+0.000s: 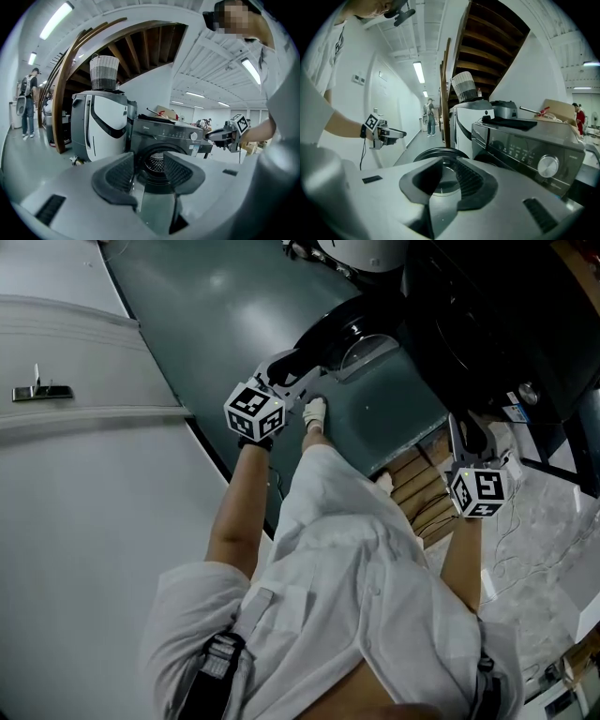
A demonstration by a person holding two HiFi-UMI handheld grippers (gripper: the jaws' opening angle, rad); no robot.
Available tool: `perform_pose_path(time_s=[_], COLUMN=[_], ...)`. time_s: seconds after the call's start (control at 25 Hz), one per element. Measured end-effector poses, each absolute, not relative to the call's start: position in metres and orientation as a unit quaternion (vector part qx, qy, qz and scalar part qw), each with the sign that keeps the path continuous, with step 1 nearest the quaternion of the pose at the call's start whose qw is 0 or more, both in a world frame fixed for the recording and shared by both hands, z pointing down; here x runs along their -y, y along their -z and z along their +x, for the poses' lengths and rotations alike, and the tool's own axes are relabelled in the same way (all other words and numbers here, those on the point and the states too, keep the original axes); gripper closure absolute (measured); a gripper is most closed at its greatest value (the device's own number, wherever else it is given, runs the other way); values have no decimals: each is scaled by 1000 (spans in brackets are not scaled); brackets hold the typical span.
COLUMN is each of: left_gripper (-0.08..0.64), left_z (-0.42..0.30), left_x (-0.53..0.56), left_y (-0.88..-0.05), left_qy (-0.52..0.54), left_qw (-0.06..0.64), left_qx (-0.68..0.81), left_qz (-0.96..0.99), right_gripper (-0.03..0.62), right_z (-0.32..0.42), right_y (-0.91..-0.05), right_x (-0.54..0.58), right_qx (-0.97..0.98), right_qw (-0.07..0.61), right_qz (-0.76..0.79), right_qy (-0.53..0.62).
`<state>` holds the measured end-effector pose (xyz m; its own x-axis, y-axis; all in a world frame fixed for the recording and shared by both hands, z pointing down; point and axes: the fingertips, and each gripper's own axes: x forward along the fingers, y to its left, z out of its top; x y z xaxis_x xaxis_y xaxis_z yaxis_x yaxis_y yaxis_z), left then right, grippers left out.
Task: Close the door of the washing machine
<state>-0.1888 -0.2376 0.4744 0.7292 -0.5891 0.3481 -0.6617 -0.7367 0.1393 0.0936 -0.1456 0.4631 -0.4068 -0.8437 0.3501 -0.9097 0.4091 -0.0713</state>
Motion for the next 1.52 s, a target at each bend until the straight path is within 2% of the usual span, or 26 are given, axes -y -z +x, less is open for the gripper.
perform_pose_path(time_s=[0.48, 0.92, 1.52], left_gripper=[356, 347, 319], left_z=[-218, -225, -213], left_x=[326, 362, 357], left_y=[-548, -620, -641], left_qy=[-199, -257, -275], left_qw=[155, 183, 195], left_qx=[292, 253, 250], left_qz=[923, 915, 908], right_gripper=[478, 477, 477], right_z=[39, 16, 25], right_y=[-501, -529, -531], right_x=[209, 231, 214], right_qx=[829, 824, 820], right_qw=[162, 174, 170], right_qz=[511, 508, 513], right_qy=[-158, -181, -186])
